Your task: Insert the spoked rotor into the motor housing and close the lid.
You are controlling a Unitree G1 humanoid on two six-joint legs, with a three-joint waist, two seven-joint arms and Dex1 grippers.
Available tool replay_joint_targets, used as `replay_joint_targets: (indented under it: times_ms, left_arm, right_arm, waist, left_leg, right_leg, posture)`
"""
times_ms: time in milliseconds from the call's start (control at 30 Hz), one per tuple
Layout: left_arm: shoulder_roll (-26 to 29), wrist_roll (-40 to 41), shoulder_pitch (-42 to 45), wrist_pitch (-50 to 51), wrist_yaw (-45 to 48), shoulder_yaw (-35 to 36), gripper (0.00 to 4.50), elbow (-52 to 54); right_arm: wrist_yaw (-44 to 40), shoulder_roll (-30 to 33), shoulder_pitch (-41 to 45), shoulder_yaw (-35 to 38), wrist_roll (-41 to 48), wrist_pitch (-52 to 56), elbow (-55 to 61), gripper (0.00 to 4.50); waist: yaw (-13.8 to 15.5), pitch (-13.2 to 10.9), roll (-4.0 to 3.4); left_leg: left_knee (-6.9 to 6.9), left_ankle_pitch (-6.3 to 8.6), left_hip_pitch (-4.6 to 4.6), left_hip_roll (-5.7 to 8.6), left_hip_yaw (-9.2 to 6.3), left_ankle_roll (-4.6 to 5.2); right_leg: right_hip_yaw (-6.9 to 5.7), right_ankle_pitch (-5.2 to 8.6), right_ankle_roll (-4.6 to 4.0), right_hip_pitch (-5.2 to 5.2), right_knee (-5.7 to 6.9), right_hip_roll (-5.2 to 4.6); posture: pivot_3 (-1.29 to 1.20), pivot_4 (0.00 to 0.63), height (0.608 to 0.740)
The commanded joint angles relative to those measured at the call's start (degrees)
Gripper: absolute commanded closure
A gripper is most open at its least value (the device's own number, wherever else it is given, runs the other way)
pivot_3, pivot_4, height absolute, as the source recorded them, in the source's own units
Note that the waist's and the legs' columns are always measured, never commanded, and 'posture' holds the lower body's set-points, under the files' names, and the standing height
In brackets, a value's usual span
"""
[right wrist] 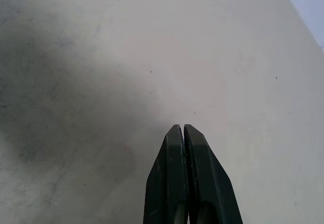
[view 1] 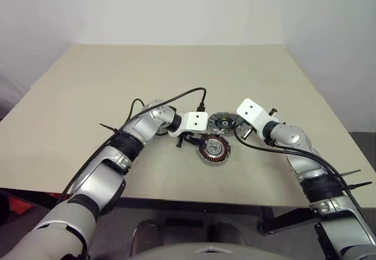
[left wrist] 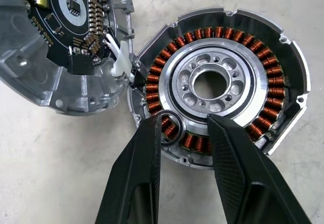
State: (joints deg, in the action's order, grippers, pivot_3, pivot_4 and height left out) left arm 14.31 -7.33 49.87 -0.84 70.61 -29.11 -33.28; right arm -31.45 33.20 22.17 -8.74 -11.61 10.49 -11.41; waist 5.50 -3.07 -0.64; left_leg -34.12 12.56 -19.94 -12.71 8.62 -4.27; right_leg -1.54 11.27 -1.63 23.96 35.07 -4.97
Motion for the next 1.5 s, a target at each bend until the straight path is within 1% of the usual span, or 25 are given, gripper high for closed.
replay_joint_targets:
  times_ms: [33,167,300,367,700,1000,1367,1500]
  left_arm:
    - [0.0,0.28,1.99,1.29,0.75,1.09,2.98,0.88]
    - [0.04,1.95,2.17,6.26,3.35,1.6,2.98,2.91]
    - [0.47,5.19,3.69,15.62,8.16,2.7,2.98,5.62]
    - [0.91,5.53,4.61,17.17,8.95,2.83,2.98,5.52]
    - [1.71,4.07,4.53,15.34,7.51,2.13,2.98,4.57]
    - [2.83,1.1,3.26,8.29,6.83,0.37,2.98,2.57]
    - [1.86,0.72,3.02,6.39,6.07,0.7,2.98,1.3]
    - [0.21,1.63,3.52,5.74,4.63,1.97,2.98,0.05]
  right_arm:
    - [0.31,-0.25,0.53,0.5,0.08,-0.72,1.31,4.5]
    - [0.42,-0.42,0.5,0.51,0.08,-0.69,1.42,4.5]
    - [0.61,-0.6,0.55,0.56,0.03,-0.62,1.43,4.5]
    - [0.62,-0.64,0.52,0.55,0.03,-0.59,1.49,4.5]
    - [0.65,-0.78,0.19,0.83,0.2,-0.39,1.92,4.5]
    - [0.49,-0.79,0.2,0.68,0.2,-0.6,1.73,4.5]
    - [0.15,-0.67,-0.32,0.66,0.3,-0.58,2.33,4.5]
    - [0.07,-0.61,-0.39,0.6,0.22,-0.55,2.4,4.5]
  waist:
    - [-0.01,0.0,0.0]
    - [-0.01,0.0,0.0]
    - [0.0,0.0,0.0]
    - [0.0,0.0,0.0]
    - [-0.02,-0.01,0.01]
    - [-0.03,-0.01,0.01]
    - [-0.02,-0.01,0.01]
    - [0.0,-0.01,0.01]
  left_leg:
    - [0.0,0.0,0.0,0.0,0.0,0.0]
    - [0.0,0.0,0.0,0.0,0.0,0.0]
    - [0.0,0.0,-0.01,0.0,0.0,0.0]
    - [0.01,0.0,0.0,0.0,0.0,0.0]
    - [0.01,0.01,-0.02,0.0,0.0,0.02]
    - [0.01,0.01,-0.01,0.0,0.0,0.01]
    - [0.01,0.01,-0.02,0.0,0.0,0.01]
    - [0.01,0.01,-0.02,0.0,0.0,0.01]
  right_leg:
    - [0.0,0.0,0.0,0.0,0.0,0.0]
    - [0.0,0.0,0.0,0.0,0.0,0.0]
    - [0.0,0.0,0.0,0.01,0.0,0.0]
    - [0.0,0.0,0.0,0.01,0.0,0.0]
    - [0.0,0.0,0.0,0.01,-0.04,0.0]
    - [0.0,0.0,0.0,0.0,-0.04,0.0]
    - [0.0,0.0,0.0,0.0,-0.04,0.0]
    - [0.0,0.0,0.0,0.0,-0.04,0.0]
  posture:
    - [0.0,0.0,0.74]
    - [0.0,0.0,0.74]
    - [0.0,0.0,0.74]
    - [0.0,0.0,0.74]
    - [0.0,0.0,0.74]
    - [0.0,0.0,0.74]
    - [0.0,0.0,0.74]
    - [0.0,0.0,0.74]
